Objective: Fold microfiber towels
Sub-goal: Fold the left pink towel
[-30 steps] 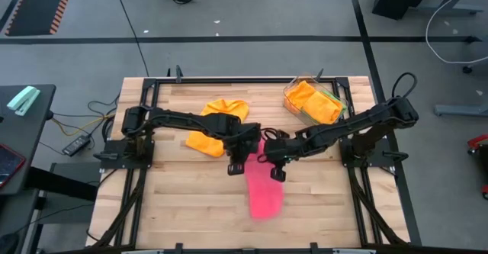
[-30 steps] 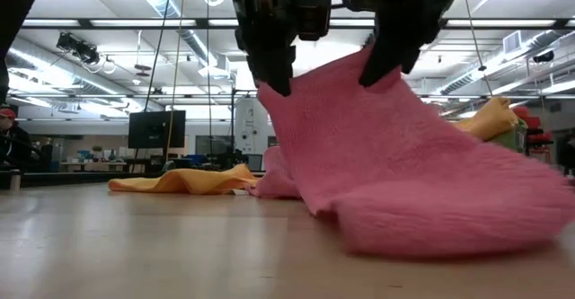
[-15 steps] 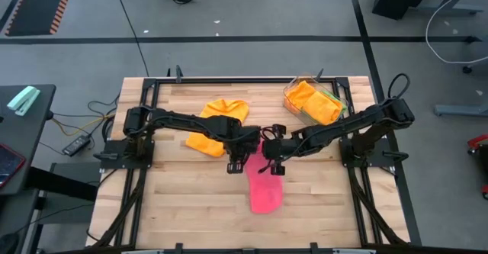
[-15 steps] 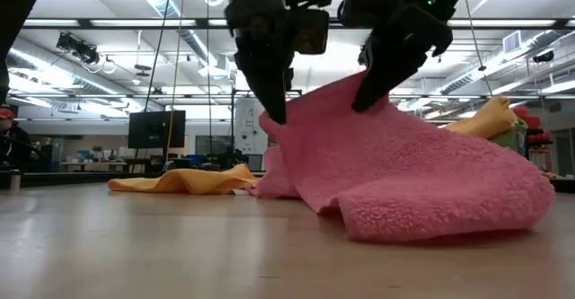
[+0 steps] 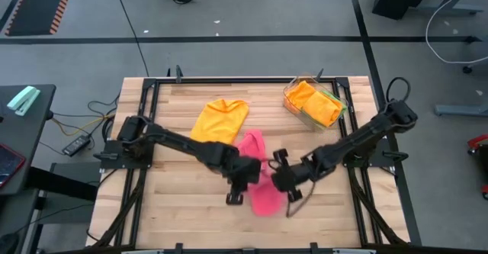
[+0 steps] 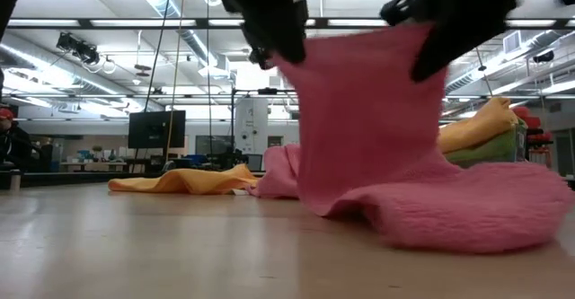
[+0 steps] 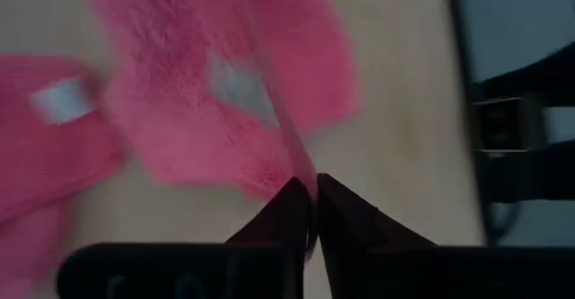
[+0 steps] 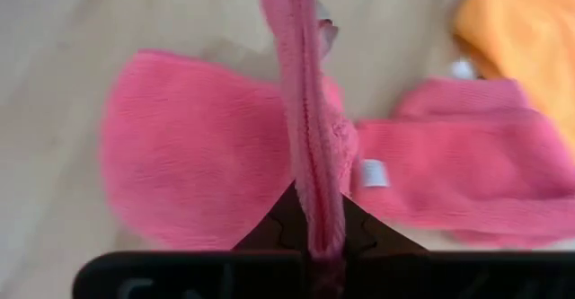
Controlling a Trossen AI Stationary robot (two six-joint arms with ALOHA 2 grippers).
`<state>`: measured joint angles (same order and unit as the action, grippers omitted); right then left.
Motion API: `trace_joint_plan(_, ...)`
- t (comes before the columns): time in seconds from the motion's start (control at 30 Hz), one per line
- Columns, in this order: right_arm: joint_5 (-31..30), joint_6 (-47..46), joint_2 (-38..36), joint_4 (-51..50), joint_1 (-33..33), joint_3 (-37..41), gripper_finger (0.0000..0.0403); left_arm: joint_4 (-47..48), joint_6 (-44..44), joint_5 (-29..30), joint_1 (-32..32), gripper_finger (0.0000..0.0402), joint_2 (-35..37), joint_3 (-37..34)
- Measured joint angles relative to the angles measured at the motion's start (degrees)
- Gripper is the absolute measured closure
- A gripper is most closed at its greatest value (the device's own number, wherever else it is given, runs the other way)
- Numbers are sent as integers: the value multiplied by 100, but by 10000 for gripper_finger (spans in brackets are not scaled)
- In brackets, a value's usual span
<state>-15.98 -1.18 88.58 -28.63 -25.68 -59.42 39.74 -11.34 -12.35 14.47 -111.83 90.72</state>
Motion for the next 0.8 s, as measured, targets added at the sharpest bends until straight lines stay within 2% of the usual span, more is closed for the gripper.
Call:
trace_joint_plan(0.13, 2, -151, 27, 41, -417, 19, 388, -484, -94, -23, 285, 366, -99, -4)
trace_joint_plan(0.33, 301, -542, 509, 450, -805, 114, 387, -979, -418, -13, 443, 393, -439, -9)
trace_joint_plan(0.47, 418, -679, 784, 606, -982, 92, 387, -1251, -682, -189, 484, 386, -613, -9)
trace_joint_plan(0.63, 445, -652, 839, 467, -1094, 94, 387, -1811, -760, -188, 581, 365, -750, 9)
trace_joint_plan(0.8, 371, -379, 839, 422, -1037, 225, 387, -1965, -799, -173, 604, 382, -865, -4)
